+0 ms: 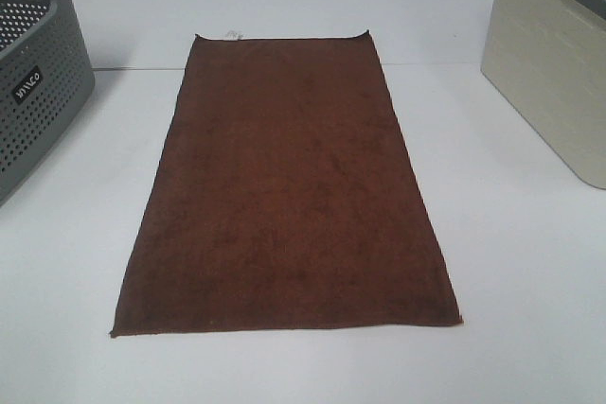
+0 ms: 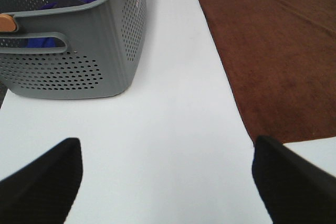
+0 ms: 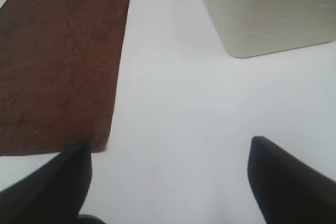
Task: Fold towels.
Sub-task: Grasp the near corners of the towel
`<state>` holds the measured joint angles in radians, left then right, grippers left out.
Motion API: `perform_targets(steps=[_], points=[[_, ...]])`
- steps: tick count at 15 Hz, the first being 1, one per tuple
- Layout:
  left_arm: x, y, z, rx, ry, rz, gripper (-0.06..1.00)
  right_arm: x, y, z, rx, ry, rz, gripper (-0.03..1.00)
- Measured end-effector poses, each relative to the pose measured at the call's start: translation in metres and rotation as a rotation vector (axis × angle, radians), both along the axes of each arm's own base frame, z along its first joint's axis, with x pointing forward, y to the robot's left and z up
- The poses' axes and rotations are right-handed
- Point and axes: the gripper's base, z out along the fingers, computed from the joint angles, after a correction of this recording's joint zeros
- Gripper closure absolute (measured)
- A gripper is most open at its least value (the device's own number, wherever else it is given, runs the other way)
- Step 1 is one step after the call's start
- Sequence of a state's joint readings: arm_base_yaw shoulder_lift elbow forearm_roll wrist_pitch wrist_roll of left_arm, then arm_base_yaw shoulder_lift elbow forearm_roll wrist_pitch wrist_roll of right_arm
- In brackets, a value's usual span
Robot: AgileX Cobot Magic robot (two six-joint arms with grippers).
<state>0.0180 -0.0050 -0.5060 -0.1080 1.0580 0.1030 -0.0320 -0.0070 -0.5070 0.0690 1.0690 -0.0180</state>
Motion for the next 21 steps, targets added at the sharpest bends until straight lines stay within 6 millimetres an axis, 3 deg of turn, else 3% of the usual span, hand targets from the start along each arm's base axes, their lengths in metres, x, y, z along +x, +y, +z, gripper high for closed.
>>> perform_targets(steps=[10,12,14,17,21], points=[[0.000,0.000,0.001,-0.005,-0.007,0.003,0.11,0.000,0.000,0.000,0.000,0.000,0.000,0.20],[0.005,-0.001,0.015,-0.050,-0.111,0.011,0.11,0.002,0.000,0.002,0.000,-0.004,-0.001,0.20],[0.017,-0.003,0.024,-0.096,-0.172,0.003,0.11,0.010,-0.001,0.011,0.002,-0.061,-0.005,0.20],[0.050,-0.006,0.035,-0.226,-0.199,0.000,0.13,0.036,-0.002,0.025,0.012,-0.125,-0.018,0.20],[0.106,-0.011,0.018,-0.375,0.059,0.025,0.13,0.086,-0.001,0.028,0.113,-0.062,-0.039,0.22]])
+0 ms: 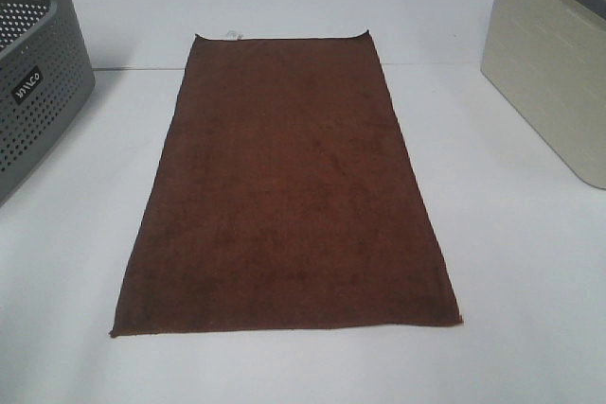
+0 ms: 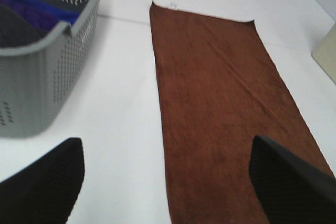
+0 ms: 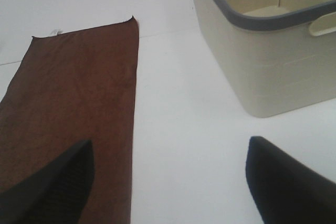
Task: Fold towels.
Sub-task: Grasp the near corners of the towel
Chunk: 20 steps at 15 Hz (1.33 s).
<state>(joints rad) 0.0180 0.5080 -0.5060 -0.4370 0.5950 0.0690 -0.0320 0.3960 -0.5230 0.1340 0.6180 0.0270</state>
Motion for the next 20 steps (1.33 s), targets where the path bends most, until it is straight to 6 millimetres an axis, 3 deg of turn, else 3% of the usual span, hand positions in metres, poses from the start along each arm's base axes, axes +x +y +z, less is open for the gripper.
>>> perform_targets(steps=[3,4,9,13,17,20], points=[[0.041,-0.006,-0.026,-0.110,0.234,-0.017,0.13,0.040,0.004,-0.019,0.099,0.202,0.004,0.22],[0.064,-0.010,-0.046,-0.139,0.346,-0.065,0.13,0.067,0.006,-0.040,0.122,0.361,0.028,0.22],[0.110,-0.021,-0.104,-0.222,0.541,-0.183,0.13,0.116,0.018,-0.102,0.201,0.679,0.175,0.22],[0.131,-0.025,-0.148,-0.288,0.637,-0.197,0.13,0.137,0.029,-0.144,0.303,0.791,0.287,0.22],[0.140,-0.027,-0.182,-0.333,0.688,-0.175,0.14,0.163,0.035,-0.163,0.359,0.785,0.357,0.22],[0.148,-0.040,-0.201,-0.309,0.698,-0.221,0.18,0.171,0.035,-0.181,0.368,0.842,0.361,0.22]])
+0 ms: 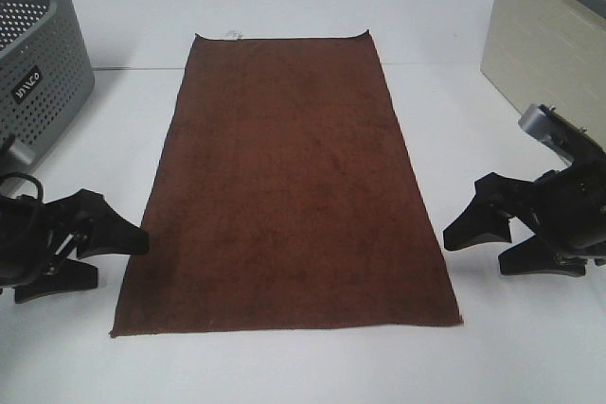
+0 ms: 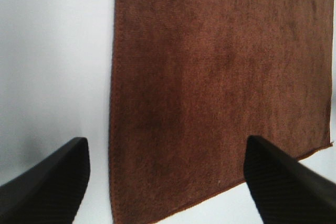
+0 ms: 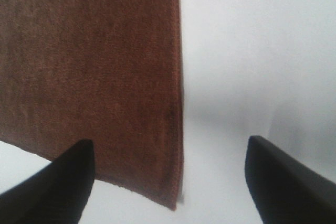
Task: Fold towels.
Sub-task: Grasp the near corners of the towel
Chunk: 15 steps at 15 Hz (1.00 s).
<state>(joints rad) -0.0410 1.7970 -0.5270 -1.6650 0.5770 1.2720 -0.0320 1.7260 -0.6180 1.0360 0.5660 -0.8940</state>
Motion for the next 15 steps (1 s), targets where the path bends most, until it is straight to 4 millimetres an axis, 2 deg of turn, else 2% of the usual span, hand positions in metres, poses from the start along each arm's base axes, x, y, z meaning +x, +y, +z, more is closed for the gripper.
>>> perform_targets(steps=[3,7,9,10,11,12,13,14,15], points=[[0.012,-0.006,-0.012,-0.007,0.017,-0.010,0.19,0.000,0.008,-0.016,-0.001,0.040,0.059,0.22],[0.028,-0.017,-0.021,-0.070,0.020,-0.045,0.20,0.011,0.042,-0.022,0.023,0.039,0.109,0.23],[0.032,-0.030,-0.023,-0.083,0.017,-0.089,0.22,0.017,0.047,-0.025,0.036,0.046,0.102,0.28],[0.033,-0.034,-0.024,-0.077,0.015,-0.102,0.26,0.019,0.047,-0.027,0.040,0.052,0.098,0.35],[0.033,-0.036,-0.025,-0.065,0.016,-0.111,0.34,0.021,0.048,-0.030,0.038,0.056,0.096,0.45],[0.033,-0.034,-0.029,-0.037,0.023,-0.108,0.55,0.021,0.047,-0.033,0.024,0.061,0.085,0.64],[0.033,-0.034,-0.029,-0.037,0.023,-0.108,0.55,0.021,0.047,-0.033,0.024,0.061,0.085,0.64],[0.033,-0.032,-0.030,-0.012,0.024,-0.107,0.71,0.022,0.046,-0.035,0.017,0.071,0.069,0.77],[0.033,-0.031,-0.033,0.006,0.032,-0.105,0.90,0.022,0.045,-0.036,0.007,0.076,0.057,0.91]])
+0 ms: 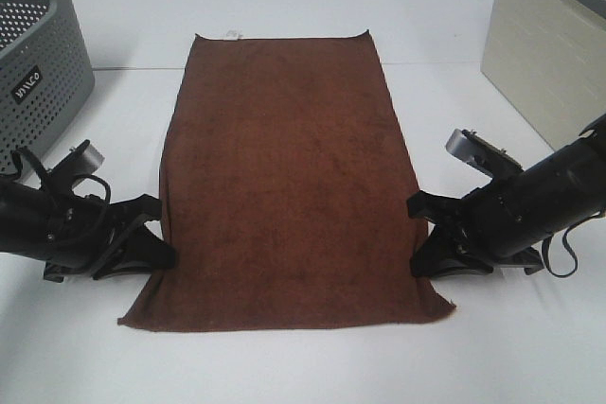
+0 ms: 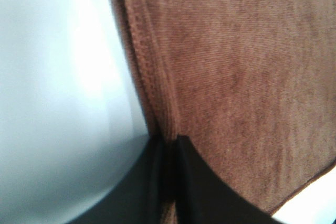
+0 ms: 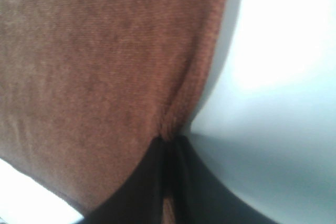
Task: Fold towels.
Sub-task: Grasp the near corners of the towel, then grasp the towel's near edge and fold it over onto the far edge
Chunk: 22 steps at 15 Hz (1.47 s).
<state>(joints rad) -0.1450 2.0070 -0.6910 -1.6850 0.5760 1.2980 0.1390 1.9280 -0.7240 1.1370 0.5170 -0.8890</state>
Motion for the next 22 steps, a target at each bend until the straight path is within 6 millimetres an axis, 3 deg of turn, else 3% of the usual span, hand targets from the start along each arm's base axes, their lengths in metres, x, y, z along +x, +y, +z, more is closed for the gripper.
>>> perform_targets(steps=[1,5,8,11,12,19,22], points=[[0.000,0.000,0.000,0.000,0.000,0.000,0.93,0.000,0.000,0.000,-0.003,0.011,-0.019,0.97],[-0.002,0.000,0.002,0.009,0.011,-0.020,0.94,0.000,-0.001,0.006,-0.013,0.017,-0.043,0.97],[-0.005,0.002,0.020,0.040,-0.002,-0.065,0.94,-0.008,-0.003,0.019,-0.015,0.027,-0.053,0.97],[-0.014,0.004,0.038,0.070,-0.008,-0.099,0.94,-0.029,-0.006,0.023,-0.020,0.051,-0.061,0.97],[-0.024,0.006,0.042,0.078,0.008,-0.102,0.94,-0.040,-0.007,0.024,-0.020,0.064,-0.060,0.97],[-0.087,0.012,0.041,0.055,0.116,-0.131,0.94,-0.115,-0.015,0.028,0.000,0.153,-0.066,0.97],[-0.096,0.013,0.038,0.044,0.146,-0.138,0.94,-0.125,-0.016,0.029,0.004,0.155,-0.068,0.97]])
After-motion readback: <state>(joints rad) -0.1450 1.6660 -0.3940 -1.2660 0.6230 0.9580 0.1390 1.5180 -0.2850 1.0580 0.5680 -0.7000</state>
